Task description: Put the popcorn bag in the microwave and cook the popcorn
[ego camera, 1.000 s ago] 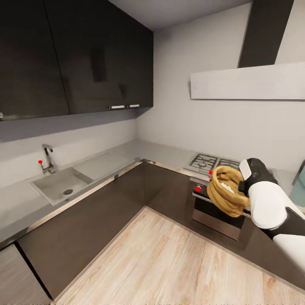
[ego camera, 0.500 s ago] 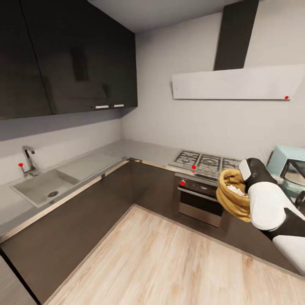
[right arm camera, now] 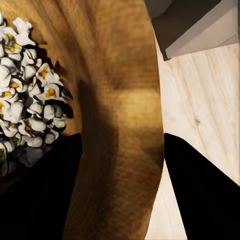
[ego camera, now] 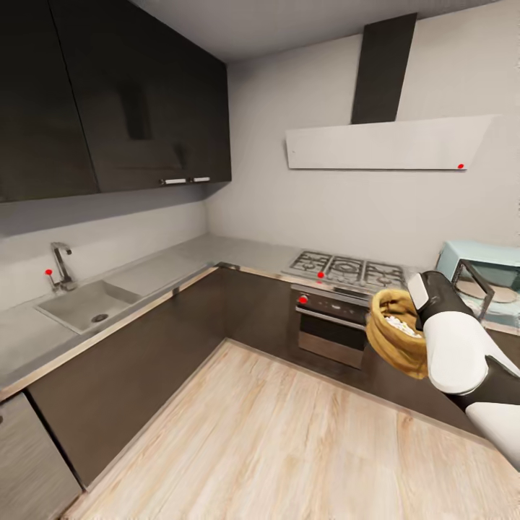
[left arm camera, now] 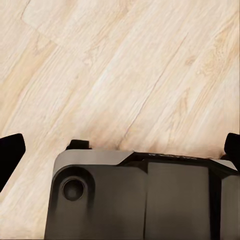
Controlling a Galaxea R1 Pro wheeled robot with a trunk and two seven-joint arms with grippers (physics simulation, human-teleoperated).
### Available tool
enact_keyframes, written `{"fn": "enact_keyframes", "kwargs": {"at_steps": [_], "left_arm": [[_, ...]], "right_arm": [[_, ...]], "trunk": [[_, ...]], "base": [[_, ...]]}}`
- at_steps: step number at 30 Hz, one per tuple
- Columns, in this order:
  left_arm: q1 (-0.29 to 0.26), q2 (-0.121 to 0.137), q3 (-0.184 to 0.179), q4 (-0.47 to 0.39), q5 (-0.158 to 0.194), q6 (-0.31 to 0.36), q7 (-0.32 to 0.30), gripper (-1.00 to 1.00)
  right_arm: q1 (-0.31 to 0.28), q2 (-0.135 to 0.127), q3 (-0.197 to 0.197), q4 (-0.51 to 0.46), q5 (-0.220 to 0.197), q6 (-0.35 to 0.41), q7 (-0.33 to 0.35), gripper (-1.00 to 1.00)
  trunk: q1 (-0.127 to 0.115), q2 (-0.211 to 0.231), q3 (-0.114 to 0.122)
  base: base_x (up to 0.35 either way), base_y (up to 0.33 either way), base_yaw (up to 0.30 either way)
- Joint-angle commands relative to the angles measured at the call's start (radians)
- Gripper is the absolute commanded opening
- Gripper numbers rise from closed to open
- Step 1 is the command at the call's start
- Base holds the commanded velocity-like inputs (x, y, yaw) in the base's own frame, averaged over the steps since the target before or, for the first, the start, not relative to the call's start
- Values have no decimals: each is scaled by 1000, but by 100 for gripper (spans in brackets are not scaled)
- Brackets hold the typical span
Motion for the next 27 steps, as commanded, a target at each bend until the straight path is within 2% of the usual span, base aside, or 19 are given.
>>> {"fn": "enact_keyframes", "kwargs": {"at_steps": [1,5,22,27], "left_arm": [[0,-1,5,1,1,-3,0,100],[0,0,5,1,1,-3,0,100],[0,-1,3,1,1,-3,0,100],[0,1,6,1,1,-3,0,100]], "right_arm": [[-1,0,-6,0,10,5,4,-100],[4,-2,-5,-1,11,5,0,-100],[6,2,-2,-2,10,5,-4,-100],[6,0,-2,-2,11,5,-2,-100]], "trunk": [[0,-1,-1],[0,-1,-1],[0,-1,-1],[0,-1,-1]], "base": [[-342,0,0],[-343,0,-119],[-343,0,-296],[-153,-119,-60]]}}
